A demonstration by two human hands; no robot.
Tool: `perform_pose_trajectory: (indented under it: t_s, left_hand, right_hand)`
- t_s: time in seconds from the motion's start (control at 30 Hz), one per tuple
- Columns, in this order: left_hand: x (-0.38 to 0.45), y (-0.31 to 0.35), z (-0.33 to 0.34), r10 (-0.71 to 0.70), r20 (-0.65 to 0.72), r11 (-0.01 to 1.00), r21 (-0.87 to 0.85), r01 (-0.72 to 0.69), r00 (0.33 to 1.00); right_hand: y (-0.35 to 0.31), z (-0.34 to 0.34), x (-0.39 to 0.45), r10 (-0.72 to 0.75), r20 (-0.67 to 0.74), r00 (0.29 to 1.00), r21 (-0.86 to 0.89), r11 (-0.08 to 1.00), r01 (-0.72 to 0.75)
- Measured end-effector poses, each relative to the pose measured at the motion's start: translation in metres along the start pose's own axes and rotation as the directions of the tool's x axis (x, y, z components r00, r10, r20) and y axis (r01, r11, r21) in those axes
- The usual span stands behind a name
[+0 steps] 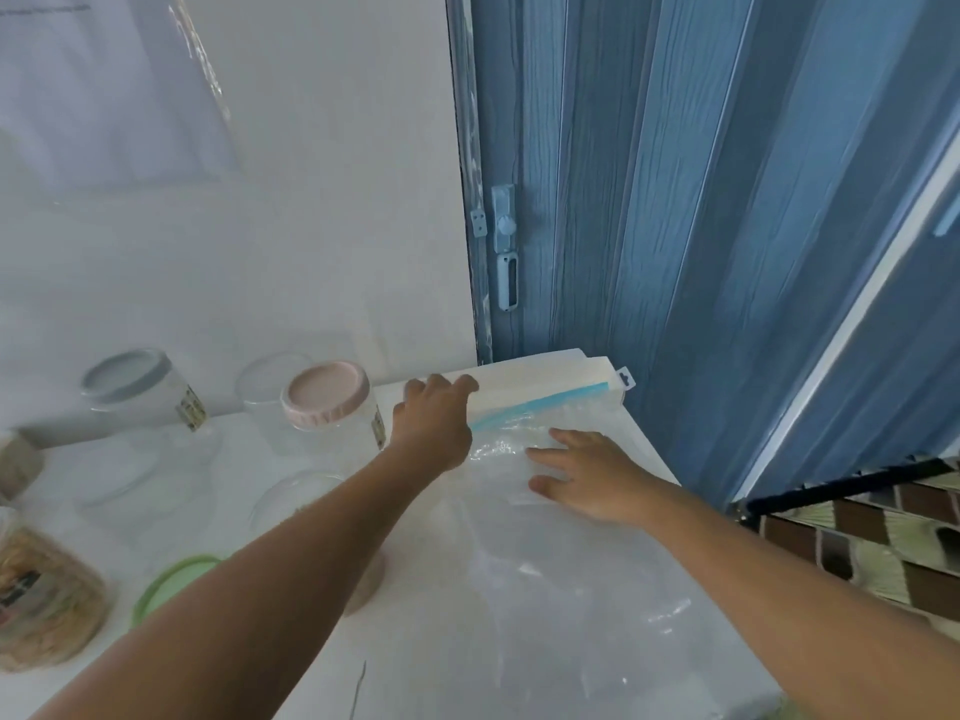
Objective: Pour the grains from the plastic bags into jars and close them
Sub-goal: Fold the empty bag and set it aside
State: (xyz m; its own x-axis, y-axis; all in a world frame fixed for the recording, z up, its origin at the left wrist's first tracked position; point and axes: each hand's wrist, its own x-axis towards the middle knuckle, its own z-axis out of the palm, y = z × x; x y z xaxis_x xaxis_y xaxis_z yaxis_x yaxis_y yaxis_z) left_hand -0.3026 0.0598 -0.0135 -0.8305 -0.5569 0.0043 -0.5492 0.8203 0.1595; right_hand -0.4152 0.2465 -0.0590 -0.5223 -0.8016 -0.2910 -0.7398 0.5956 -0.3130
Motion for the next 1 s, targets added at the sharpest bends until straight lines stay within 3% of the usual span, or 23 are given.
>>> perform_pose_trajectory:
  t_s: [0.2,0.33,0.47,0.57,0.83,1.0]
  left_hand:
    - [0.028,-0.009,0.012,0.041,0.076,0.993,0.111,-0.049,0.996]
    - [0.035,-0.017,0.020,0.046,0.108,0.998,0.031,-0.050,0.993]
    - [0.038,-0.020,0.024,-0.003,0.034,0.991,-0.135,0.008,0.999]
    - [0.044,-0.015,0.012,0.018,-0.048,0.978,-0.206,-0.027,0.999]
    - [0.039,-0.007,-0.005,0.083,-0.128,0.964,-0.242,-0.113,0.988]
    - [0.032,-0.010,0.006,0.072,-0.095,0.968,-0.234,-0.092,0.993]
  right_hand:
    - [-0.006,0.009,0.001,0.029,0.040,0.999,-0.002,1.000,-0.029]
    - [-0.007,0.016,0.006,0.016,0.060,0.998,-0.043,0.999,-0.013]
    - [-0.003,0.022,0.014,0.010,0.080,0.997,-0.068,0.998,-0.004]
    - [0.000,0.019,0.021,-0.001,0.094,0.996,-0.073,0.997,0.007]
    - [0.001,0.003,0.049,-0.013,0.089,0.996,-0.125,0.992,0.024]
    - [0.001,-0.002,0.065,-0.025,-0.012,1.000,-0.128,0.991,0.023]
